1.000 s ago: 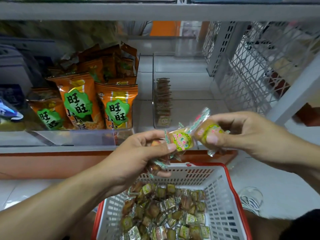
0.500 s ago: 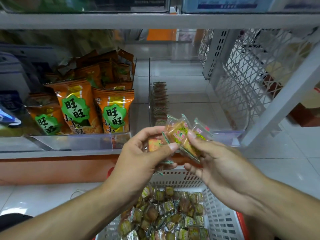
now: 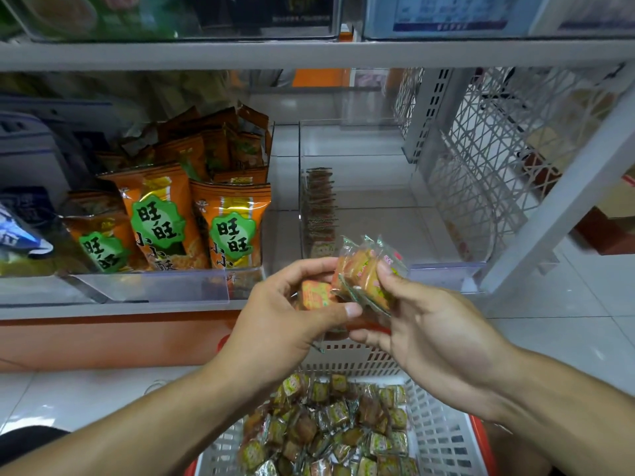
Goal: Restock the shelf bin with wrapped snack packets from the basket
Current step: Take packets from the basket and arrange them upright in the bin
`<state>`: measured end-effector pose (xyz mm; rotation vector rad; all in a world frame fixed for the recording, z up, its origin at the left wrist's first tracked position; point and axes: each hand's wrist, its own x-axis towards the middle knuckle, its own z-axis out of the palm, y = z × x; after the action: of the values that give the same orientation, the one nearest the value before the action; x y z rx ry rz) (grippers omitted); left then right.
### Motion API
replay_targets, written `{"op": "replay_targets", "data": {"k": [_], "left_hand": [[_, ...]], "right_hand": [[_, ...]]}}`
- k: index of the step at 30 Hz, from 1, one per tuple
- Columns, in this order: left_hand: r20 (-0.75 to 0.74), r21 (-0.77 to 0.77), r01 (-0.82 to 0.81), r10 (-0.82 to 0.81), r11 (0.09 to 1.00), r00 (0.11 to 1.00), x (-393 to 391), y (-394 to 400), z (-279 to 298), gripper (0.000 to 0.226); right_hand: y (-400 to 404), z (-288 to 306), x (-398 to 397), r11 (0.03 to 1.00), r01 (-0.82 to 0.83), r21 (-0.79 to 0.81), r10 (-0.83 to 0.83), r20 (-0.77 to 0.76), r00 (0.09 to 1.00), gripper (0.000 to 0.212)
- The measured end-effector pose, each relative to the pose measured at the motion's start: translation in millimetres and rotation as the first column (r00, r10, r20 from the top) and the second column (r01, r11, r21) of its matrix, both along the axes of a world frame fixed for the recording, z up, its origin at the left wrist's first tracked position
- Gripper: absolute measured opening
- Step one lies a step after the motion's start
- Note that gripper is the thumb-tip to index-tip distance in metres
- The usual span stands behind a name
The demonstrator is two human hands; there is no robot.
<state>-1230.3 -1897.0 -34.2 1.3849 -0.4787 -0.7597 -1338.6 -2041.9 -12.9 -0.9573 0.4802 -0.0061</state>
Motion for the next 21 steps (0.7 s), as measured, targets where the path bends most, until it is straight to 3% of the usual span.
{"op": "replay_targets", "data": {"k": [5, 9, 11, 14, 18, 21], "left_hand": [[0.039, 0.047, -0.050, 0.048, 0.998, 0.998, 5.7, -1.0, 1.4, 0.058], [0.039, 0.088, -0.109, 0.106, 0.990, 0.994, 4.7, -1.1, -0.2, 0.079], [0.018, 0.098, -0.112, 0.111, 0.989, 0.994, 3.4, -1.9, -2.3, 0.091], [-0.012, 0.095, -0.107, 0.108, 0.990, 0.994, 2.8, -3.6, -4.0, 0.103], [-0.103, 0.107, -0.103, 0.114, 0.989, 0.988, 4.2, -5.3, -3.3, 0.111], [-0.132, 0.121, -0.099, 0.115, 0.988, 0.985, 6.4, -6.5, -2.9, 0.099]], "right_hand": [[-11.4, 4.7, 10.6, 0.990, -0.064, -0.128, 0.072, 0.063, 0.995, 0.043], [-41.1, 9.8, 35.8, 0.908, 0.066, -0.414, -0.047, 0.055, 0.997, 0.047], [-60.8, 9.8, 53.1, 0.814, 0.122, -0.568, -0.130, 0.027, 0.991, 0.042], [-82.9, 6.6, 72.2, 0.643, -0.038, -0.765, -0.039, -0.083, 0.996, 0.037], [-86.3, -7.5, 92.0, 0.372, -0.389, -0.843, 0.139, -0.364, 0.921, 0.031], [-78.9, -20.9, 107.9, 0.257, -0.462, -0.849, 0.186, -0.426, 0.886, 0.034]]}}
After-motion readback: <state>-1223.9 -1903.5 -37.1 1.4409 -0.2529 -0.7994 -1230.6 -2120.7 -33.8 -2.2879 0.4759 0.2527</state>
